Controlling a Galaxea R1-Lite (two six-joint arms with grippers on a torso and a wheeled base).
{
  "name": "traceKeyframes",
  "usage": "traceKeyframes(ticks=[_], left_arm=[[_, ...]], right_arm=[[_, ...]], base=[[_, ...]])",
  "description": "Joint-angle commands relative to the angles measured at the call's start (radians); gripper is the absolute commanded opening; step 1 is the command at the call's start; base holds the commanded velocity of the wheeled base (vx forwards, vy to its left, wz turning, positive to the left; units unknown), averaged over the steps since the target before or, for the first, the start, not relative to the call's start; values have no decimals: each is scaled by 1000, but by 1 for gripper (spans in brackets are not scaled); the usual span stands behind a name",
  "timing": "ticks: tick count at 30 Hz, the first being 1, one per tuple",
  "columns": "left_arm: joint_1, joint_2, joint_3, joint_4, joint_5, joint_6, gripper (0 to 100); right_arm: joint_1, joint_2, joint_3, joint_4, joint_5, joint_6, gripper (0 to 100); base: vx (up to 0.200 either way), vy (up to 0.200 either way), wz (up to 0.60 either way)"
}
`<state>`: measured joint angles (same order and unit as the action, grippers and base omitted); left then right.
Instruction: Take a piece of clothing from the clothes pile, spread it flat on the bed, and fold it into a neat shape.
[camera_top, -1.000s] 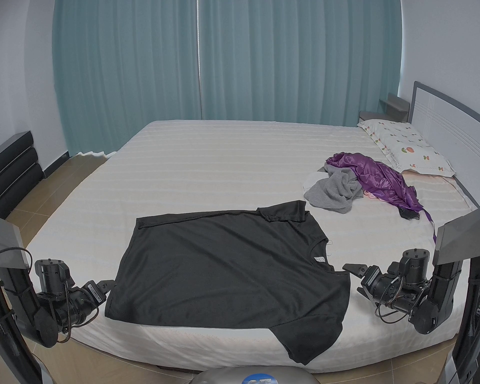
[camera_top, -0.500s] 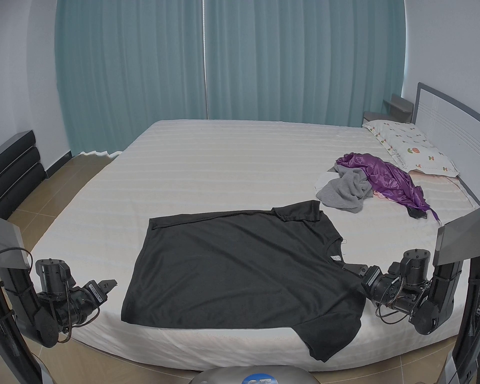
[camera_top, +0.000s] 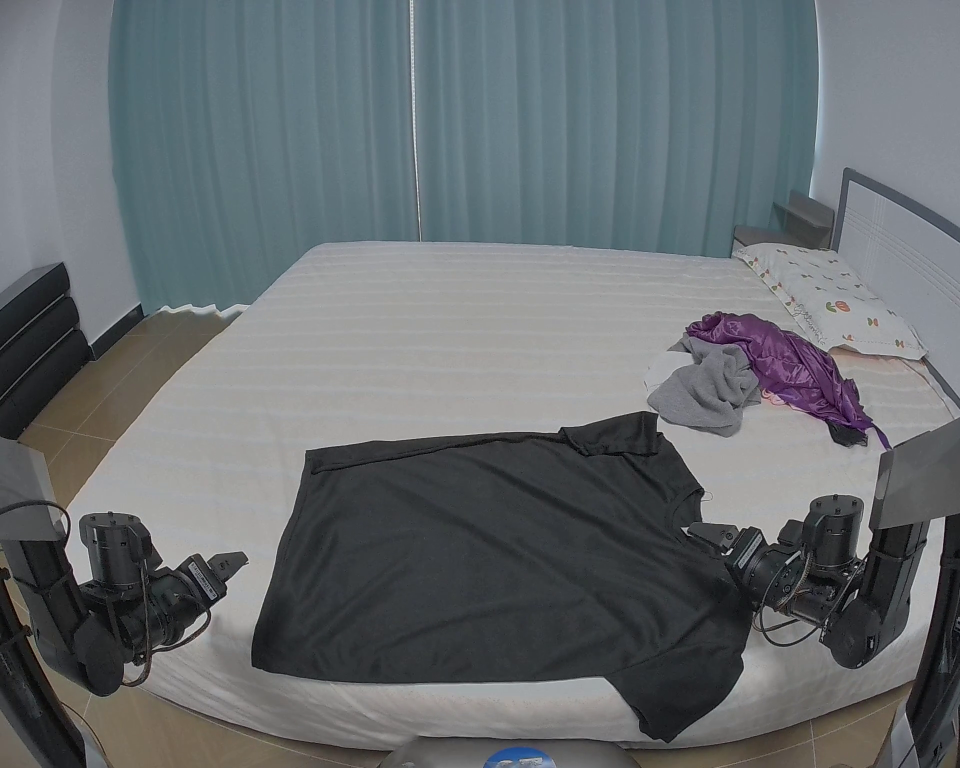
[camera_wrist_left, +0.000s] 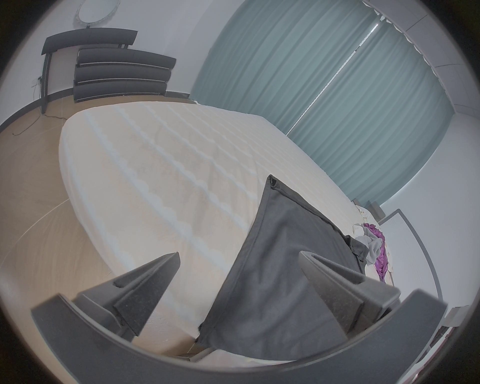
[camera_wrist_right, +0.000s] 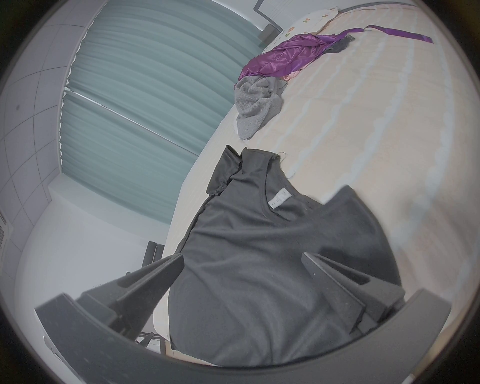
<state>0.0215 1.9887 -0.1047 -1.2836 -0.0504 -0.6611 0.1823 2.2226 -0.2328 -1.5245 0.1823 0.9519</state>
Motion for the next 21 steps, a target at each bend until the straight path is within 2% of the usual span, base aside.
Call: traceKeyframes(ticks=[1, 7, 15, 16, 18, 19, 21], left_arm=[[-8, -7, -1, 0, 7, 0, 100], [-9, -18, -18, 0, 6, -25, 100], [-18, -7, -159, 23, -8, -25, 100], [-20, 2, -216, 46, -8, -25, 100], [-20, 4, -228, 53, -8, -25, 100], [-40, 45, -340, 133, -9, -25, 100], [-48, 82, -414, 176, -17, -28, 100]], right_arm=[[2, -6, 3, 0, 0, -1, 100], [8, -18, 7, 0, 0, 1, 100], [34, -24, 15, 0, 0, 1, 100], [37, -23, 15, 0, -1, 1, 100], [37, -21, 15, 0, -1, 1, 100], [43, -20, 18, 0, -1, 1, 100], [45, -17, 18, 0, 0, 1, 100]], base=[[200, 0, 0], [0, 0, 0], [0, 0, 0], [0, 0, 0], [0, 0, 0], [0, 0, 0], [0, 0, 0]])
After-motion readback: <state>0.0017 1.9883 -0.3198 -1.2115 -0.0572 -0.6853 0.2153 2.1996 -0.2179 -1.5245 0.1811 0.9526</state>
